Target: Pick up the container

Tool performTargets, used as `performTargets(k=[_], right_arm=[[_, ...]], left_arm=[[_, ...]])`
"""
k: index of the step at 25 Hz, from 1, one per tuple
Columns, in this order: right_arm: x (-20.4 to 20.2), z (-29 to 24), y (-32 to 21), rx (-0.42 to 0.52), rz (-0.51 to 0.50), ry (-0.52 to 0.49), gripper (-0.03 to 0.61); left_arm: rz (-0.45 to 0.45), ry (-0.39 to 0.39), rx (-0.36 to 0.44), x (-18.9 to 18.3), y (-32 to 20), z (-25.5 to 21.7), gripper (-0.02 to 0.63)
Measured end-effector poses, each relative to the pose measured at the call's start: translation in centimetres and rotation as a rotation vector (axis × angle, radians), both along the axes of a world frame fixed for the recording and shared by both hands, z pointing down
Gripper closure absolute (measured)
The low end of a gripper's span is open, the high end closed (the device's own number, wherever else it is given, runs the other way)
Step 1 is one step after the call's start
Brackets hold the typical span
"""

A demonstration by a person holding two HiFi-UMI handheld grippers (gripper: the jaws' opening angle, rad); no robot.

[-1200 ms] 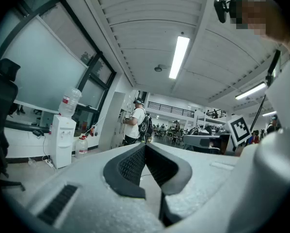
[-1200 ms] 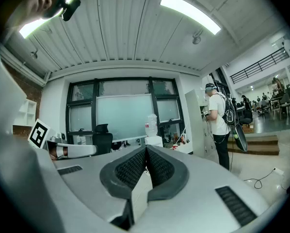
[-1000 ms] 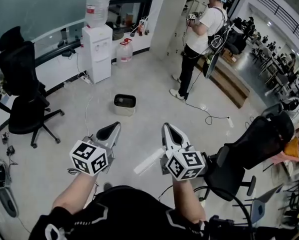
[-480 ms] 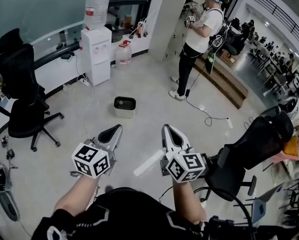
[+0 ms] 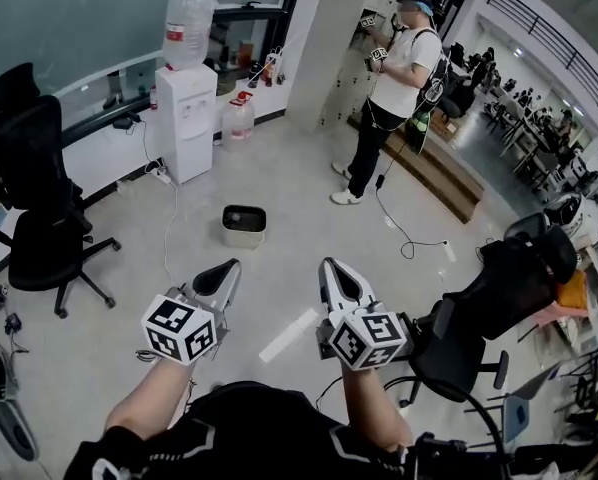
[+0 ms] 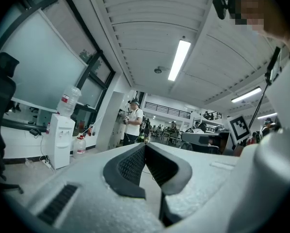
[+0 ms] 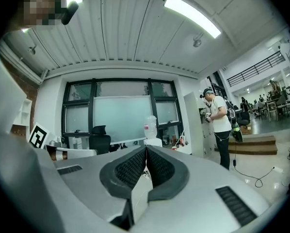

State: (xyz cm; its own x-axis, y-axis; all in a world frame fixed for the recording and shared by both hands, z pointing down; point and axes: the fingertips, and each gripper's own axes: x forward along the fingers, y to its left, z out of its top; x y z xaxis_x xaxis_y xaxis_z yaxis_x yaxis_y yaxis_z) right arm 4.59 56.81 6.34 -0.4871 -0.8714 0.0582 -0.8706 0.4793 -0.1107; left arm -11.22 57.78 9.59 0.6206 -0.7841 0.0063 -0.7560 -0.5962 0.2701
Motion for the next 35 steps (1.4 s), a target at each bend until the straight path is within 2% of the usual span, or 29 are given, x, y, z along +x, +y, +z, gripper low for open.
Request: performTargets(k=[7,13,23,35], right_arm=[[-1.9,0.7,-0.4,-0.031,0.017,0.031,0.571],[-2.1,1.8,-2.8,-0.025,-0.005,0.035,0.571],[-1.0,1.3,-11.9,-0.007,-0.043,-0.007,0.571],[3.3,1.5,-22.5,-0.01,-0.075,-0.039,0.571]], left_arm=[[0.011,0.024,-0.023,-2.4,-0.9,1.2,0.604],[0.014,0.02,-0.033,-2.1,-3.1,2.4,0.604],[-0.045,-0.002,-0.014,-1.5,-11.6,1.0,0.604],[-0.085,-0.014,-0.046,2.1,-21.8,1.2,0.604]])
